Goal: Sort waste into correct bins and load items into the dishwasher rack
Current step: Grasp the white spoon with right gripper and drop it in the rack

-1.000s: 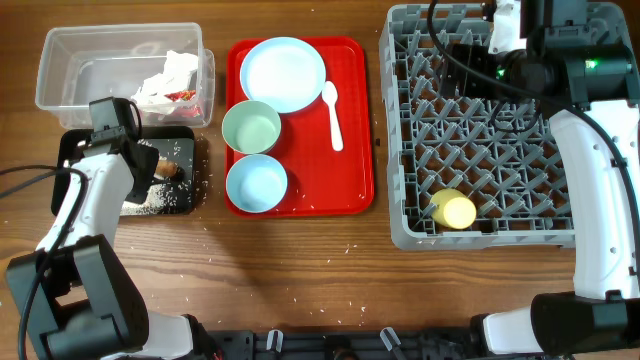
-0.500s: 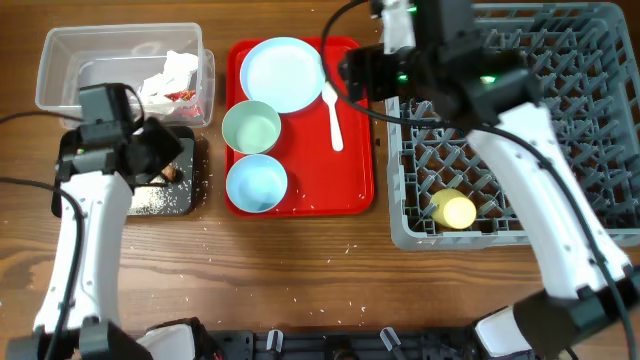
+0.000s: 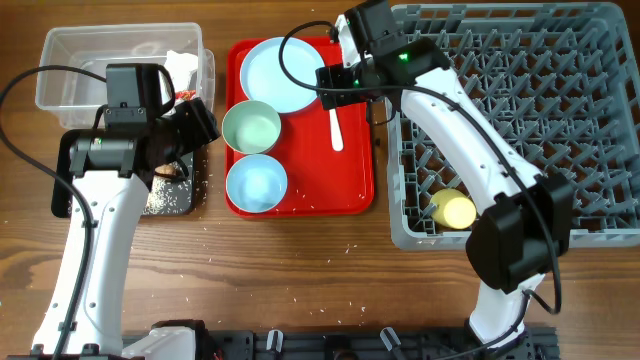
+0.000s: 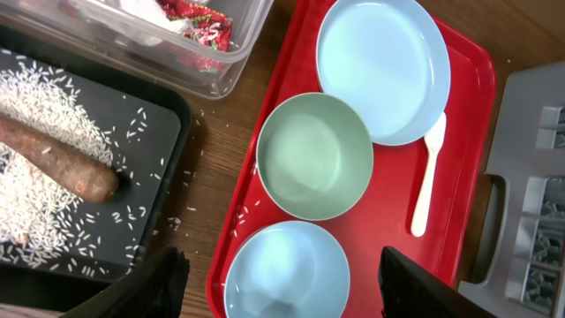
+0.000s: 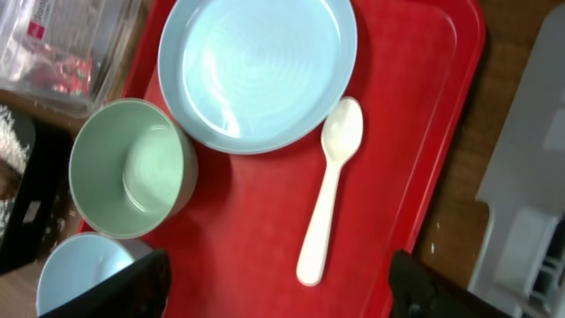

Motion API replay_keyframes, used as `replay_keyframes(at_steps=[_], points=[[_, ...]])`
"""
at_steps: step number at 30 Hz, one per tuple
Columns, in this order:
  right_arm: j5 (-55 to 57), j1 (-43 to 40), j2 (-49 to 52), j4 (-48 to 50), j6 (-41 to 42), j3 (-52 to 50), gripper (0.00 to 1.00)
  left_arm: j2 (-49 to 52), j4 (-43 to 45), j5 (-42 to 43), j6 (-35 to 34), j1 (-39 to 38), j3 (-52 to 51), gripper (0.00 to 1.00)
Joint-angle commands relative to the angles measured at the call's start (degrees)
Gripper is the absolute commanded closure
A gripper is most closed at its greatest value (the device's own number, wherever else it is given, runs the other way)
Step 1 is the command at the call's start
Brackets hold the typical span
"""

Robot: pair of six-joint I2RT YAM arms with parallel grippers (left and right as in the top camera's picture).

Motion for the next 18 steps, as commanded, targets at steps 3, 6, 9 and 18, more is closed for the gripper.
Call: replay_keyframes(at_steps=[3, 6, 9, 18], points=[[0.5, 0.7, 4.7, 4.0, 0.8, 1.2, 0.26, -0.6, 0.3, -0.6, 0.7, -0.1, 1.0, 0.22], [0.6, 0.7, 7.1, 5.5, 1.0, 1.2, 0.30, -0.6, 0.0, -1.7, 0.7, -0.1, 1.0, 0.17], [0.8, 0.7, 10.4, 7.1, 0.7, 1.2, 0.33, -0.6, -0.5, -2.8, 0.7, -0.1, 1.0, 0.00], [3.9, 0.7, 18.5, 8.8, -0.9, 0.9, 0.43, -0.6, -1.3, -2.7, 0.7, -0.1, 1.0, 0.00]])
